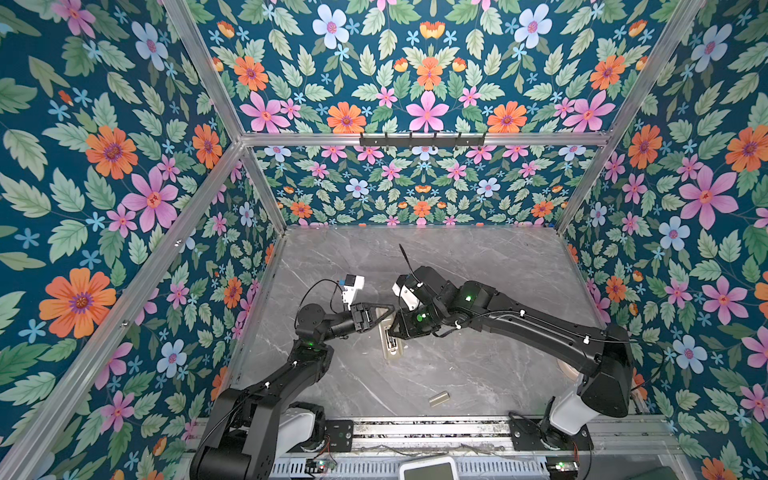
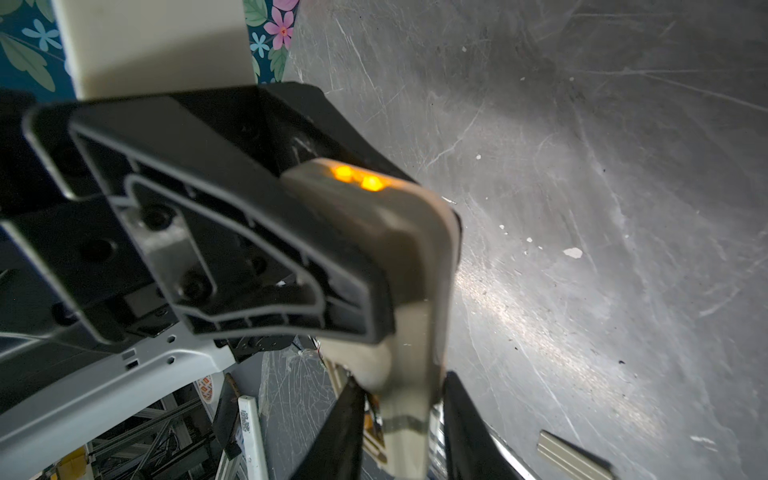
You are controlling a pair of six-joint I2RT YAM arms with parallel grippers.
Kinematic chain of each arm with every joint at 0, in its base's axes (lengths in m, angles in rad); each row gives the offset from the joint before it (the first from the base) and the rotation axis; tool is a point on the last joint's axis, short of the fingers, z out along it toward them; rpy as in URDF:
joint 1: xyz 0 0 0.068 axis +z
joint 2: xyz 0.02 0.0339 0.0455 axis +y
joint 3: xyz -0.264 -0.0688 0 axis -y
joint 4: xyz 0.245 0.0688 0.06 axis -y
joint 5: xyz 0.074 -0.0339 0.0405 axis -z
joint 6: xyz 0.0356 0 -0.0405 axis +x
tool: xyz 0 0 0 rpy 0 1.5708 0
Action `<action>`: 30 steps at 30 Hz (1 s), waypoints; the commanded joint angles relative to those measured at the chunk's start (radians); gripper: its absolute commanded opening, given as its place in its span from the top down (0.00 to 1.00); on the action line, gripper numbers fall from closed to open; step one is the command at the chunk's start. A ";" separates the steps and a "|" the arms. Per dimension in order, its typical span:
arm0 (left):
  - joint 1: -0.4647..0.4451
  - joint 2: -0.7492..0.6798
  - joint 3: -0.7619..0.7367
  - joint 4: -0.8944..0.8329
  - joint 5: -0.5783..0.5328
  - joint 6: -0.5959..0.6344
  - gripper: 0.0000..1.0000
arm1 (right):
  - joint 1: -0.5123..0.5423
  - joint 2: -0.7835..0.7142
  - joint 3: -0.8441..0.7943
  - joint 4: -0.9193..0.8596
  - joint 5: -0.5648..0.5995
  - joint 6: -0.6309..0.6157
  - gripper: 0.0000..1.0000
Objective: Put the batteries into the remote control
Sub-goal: 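Lift the right gripper off the batteries and draw it back from the remote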
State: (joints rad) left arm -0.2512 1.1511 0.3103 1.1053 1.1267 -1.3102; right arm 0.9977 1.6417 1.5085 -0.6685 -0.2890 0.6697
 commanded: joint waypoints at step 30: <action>0.007 0.016 0.069 -0.523 -0.151 0.365 1.00 | 0.007 -0.037 0.177 -0.330 0.233 0.039 0.28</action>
State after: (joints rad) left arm -0.2459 1.1675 0.3843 0.6174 1.0058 -0.9993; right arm 1.0042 1.6447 1.7138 -0.9077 -0.1486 0.6323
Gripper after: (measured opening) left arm 0.234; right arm 0.724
